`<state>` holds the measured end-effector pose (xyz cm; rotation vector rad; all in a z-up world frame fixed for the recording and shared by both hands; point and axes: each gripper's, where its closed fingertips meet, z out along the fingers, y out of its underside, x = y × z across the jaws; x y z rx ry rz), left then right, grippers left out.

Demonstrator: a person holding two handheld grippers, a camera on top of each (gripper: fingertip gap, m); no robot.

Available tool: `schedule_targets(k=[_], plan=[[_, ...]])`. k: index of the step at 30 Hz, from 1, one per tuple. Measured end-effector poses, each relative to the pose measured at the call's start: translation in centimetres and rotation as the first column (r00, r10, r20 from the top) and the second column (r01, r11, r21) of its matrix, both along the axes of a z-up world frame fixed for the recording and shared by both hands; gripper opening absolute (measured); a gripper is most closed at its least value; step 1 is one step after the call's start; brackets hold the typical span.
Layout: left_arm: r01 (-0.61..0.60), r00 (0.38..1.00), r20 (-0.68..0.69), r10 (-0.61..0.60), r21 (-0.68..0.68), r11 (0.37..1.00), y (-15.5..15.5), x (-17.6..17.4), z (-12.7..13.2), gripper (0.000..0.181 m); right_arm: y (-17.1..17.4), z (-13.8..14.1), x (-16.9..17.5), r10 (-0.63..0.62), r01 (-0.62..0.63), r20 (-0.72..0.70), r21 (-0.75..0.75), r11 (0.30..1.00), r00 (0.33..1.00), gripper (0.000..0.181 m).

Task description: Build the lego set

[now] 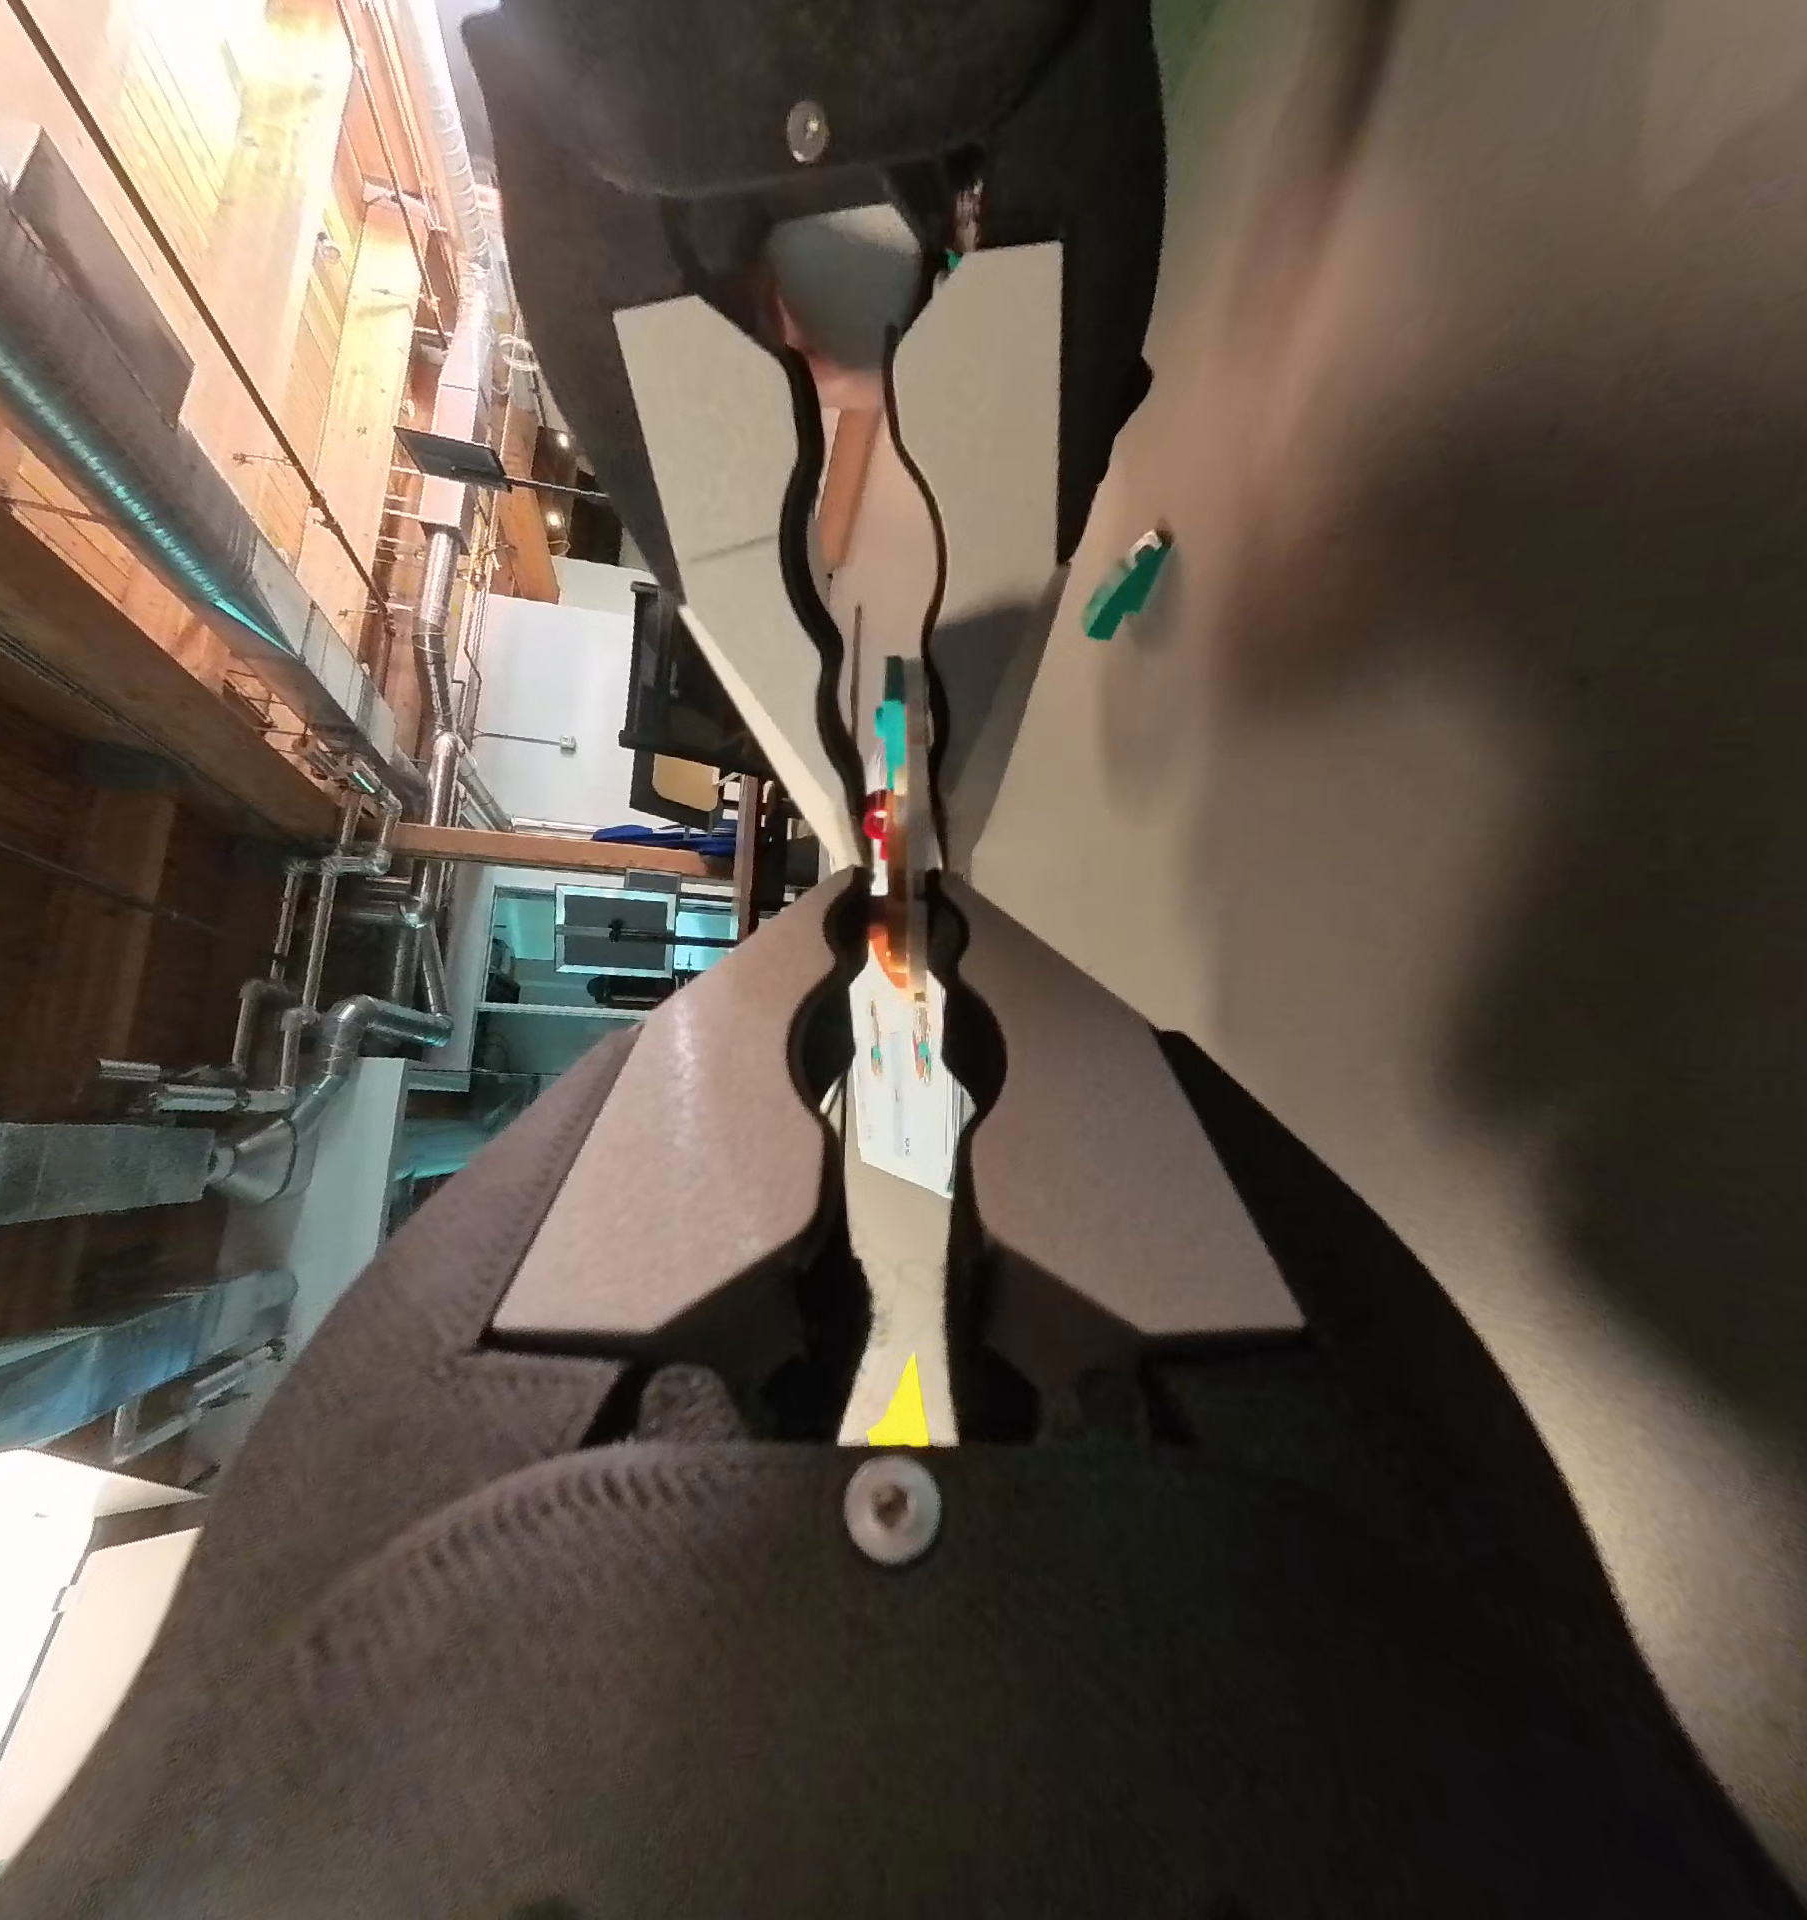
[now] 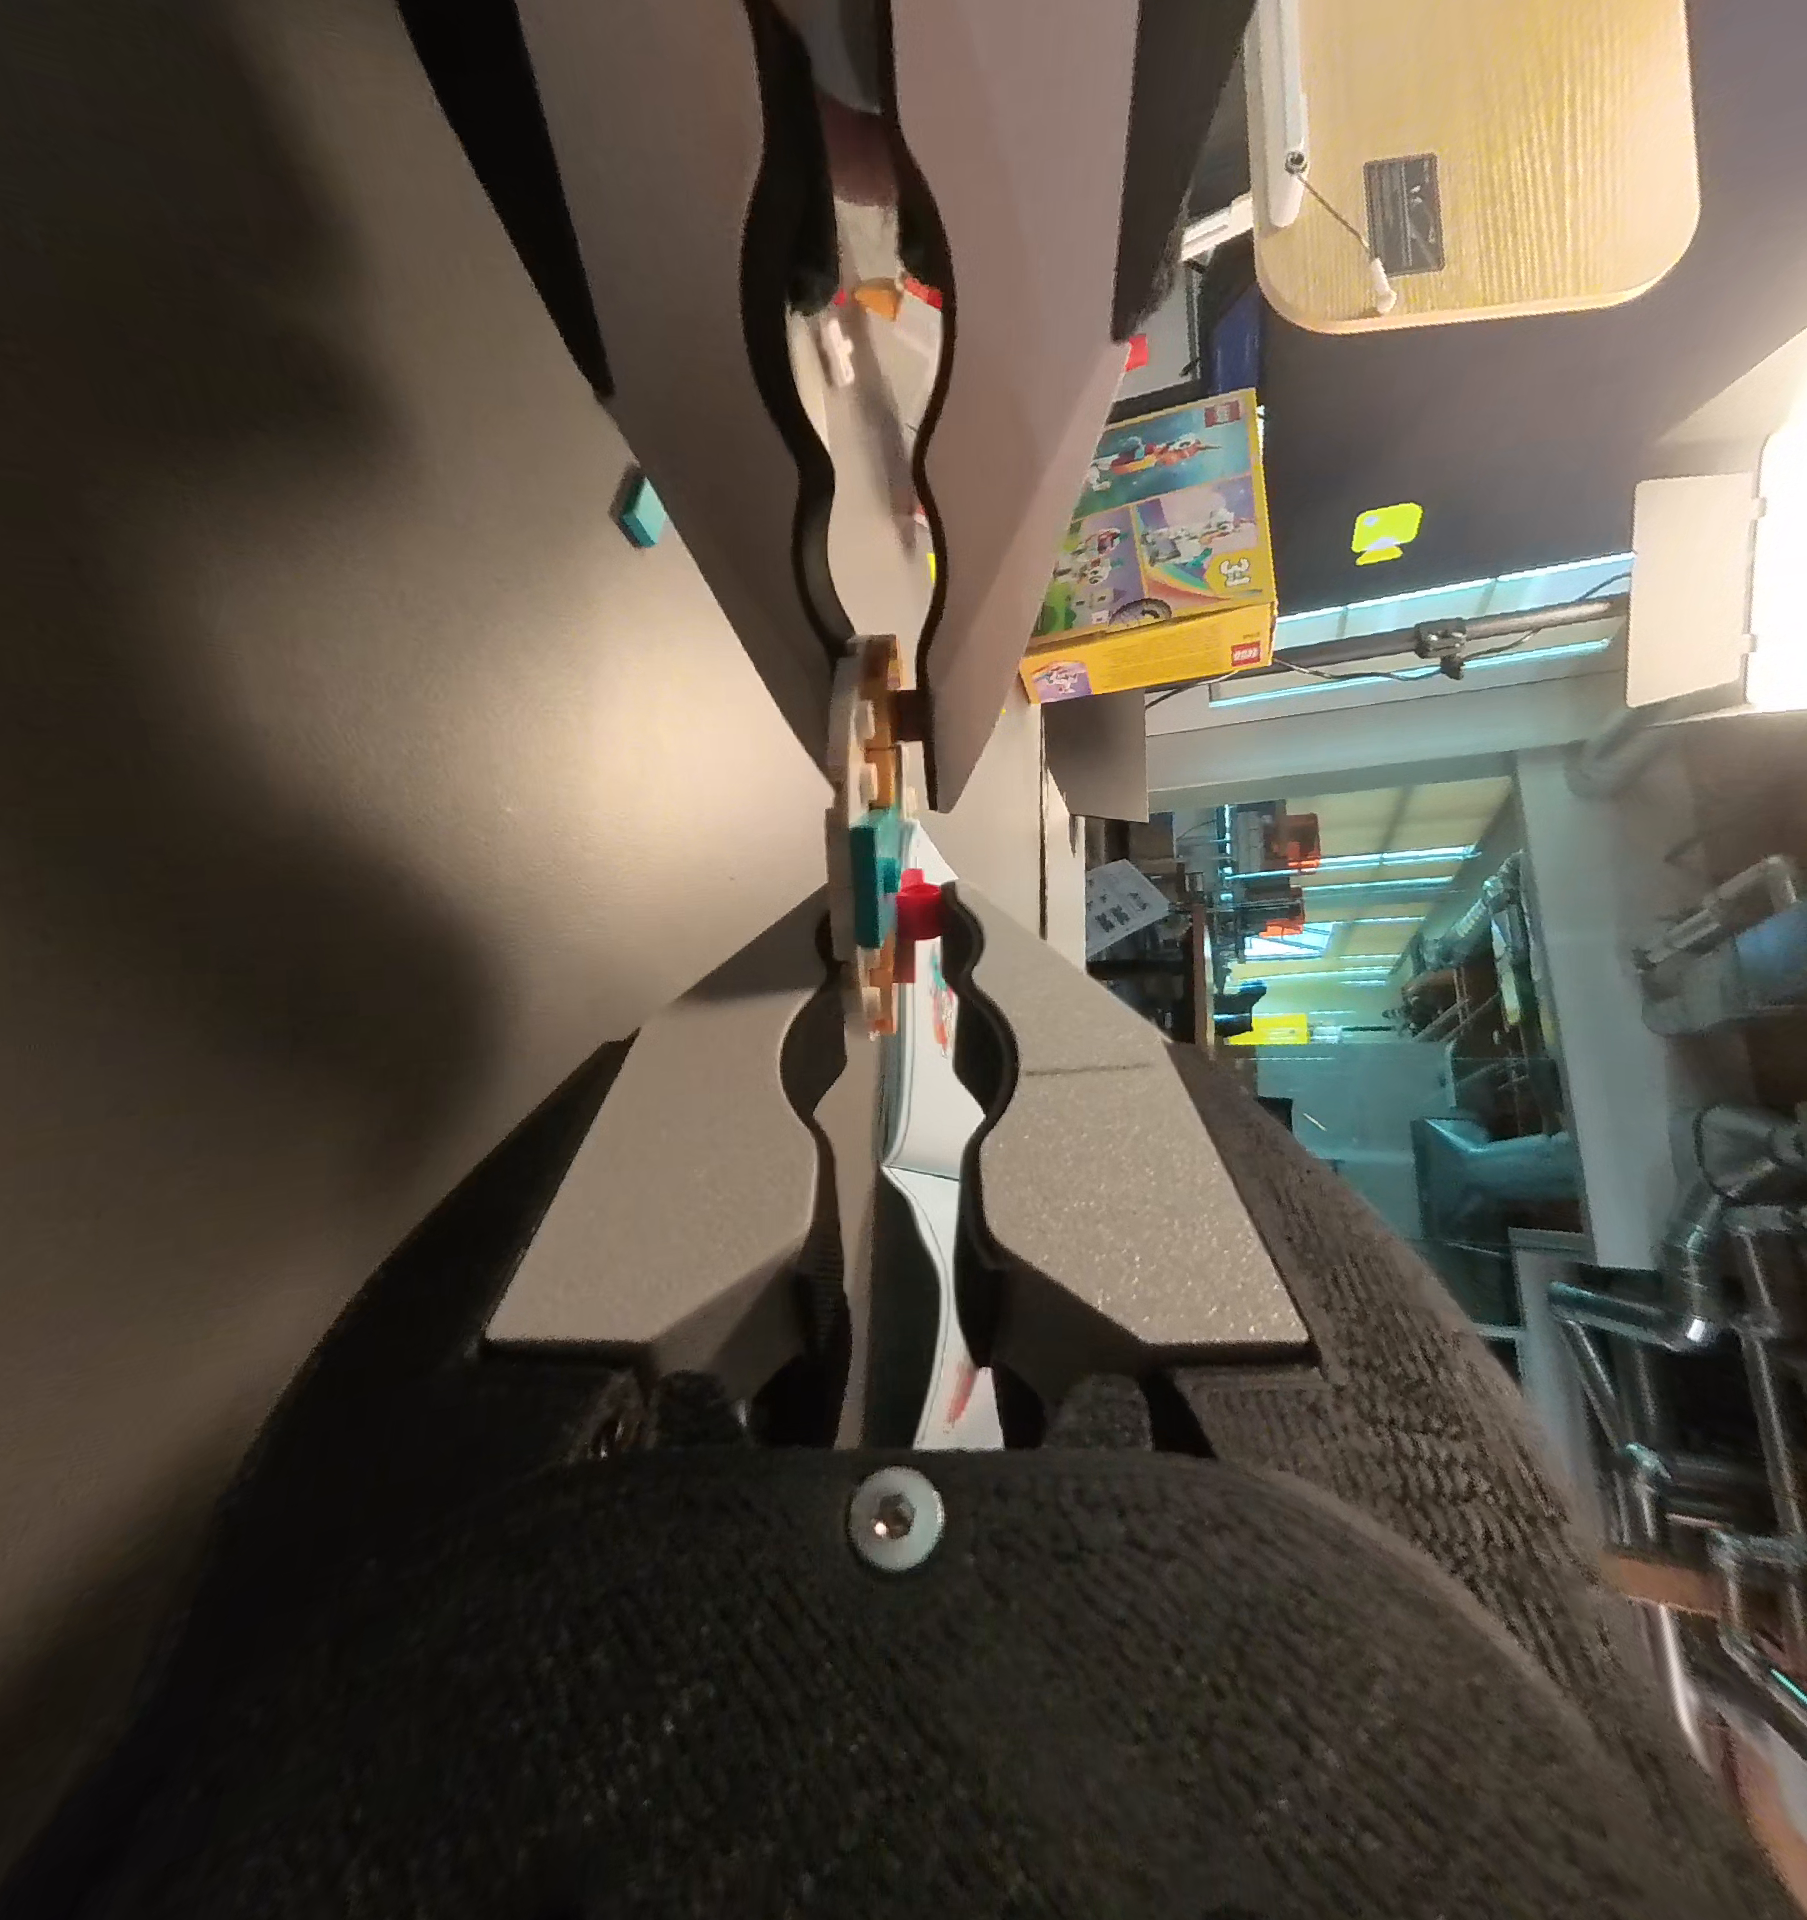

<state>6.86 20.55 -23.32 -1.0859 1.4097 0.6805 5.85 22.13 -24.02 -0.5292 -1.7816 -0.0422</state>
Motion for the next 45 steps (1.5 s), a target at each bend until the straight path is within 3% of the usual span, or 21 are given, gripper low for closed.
schedule_targets(k=[4, 11, 19, 21, 26, 33, 35, 40, 45], plan=[[-0.002, 1.0, -0.006, 0.003, 0.074, 0.997, 0.0, 0.1, 1.0, 0.009, -0.3, -1.0, -0.2, 0.0, 0.004, 0.066, -0.049, 0.999, 0.998, 0.013], [-0.006, 1.0, -0.001, 0.006, 0.006, 1.0, 0.1, -0.4, 0.2, 0.009, 0.8, 0.0, 0.0, -0.035, 0.035, 0.009, -0.053, 0.998, 0.999, 0.013], [-0.08, 0.994, -0.099, 0.055, -0.274, 0.958, 0.0, -1.2, -4.8, 0.01, 1.4, 0.0, 0.2, -0.047, 0.044, -0.016, -0.126, 0.991, 0.999, 0.013], [-0.089, 0.993, -0.105, 0.061, -0.282, 0.955, 0.0, -1.3, -5.0, 0.011, 1.4, 0.2, 0.3, -0.04, 0.035, -0.032, -0.162, 0.986, 0.999, 0.013], [-0.059, 0.997, 0.019, 0.072, -0.404, 0.913, -0.7, -1.2, -5.0, 0.015, 1.3, 0.4, 0.4, -0.024, 0.012, -0.054, -0.215, 0.977, 0.998, 0.013], [0.006, 0.973, 0.195, 0.122, -0.551, 0.834, -1.9, -1.9, -3.9, 0.053, 0.2, 0.4, 0.4, 0.044, -0.059, -0.061, -0.267, 0.962, 0.997, 0.013], [0.021, 0.965, 0.232, 0.121, -0.529, 0.848, -1.9, -1.7, -3.3, 0.055, -0.4, 0.3, 0.3, 0.076, -0.089, -0.059, -0.287, 0.954, 0.995, 0.013], [0.06, 0.962, 0.269, 0.048, -0.38, 0.923, -1.8, -0.4, -1.3, 0.036, -1.5, 0.1, 0.1, 0.126, -0.136, -0.052, -0.31, 0.941, 0.991, 0.013], [0.058, 0.965, 0.254, 0.06, -0.434, 0.899, -2.0, -0.6, -2.2, 0.037, -1.2, -0.2, 0.2, 0.118, -0.124, -0.038, -0.302, 0.945, 0.992, 0.013]])
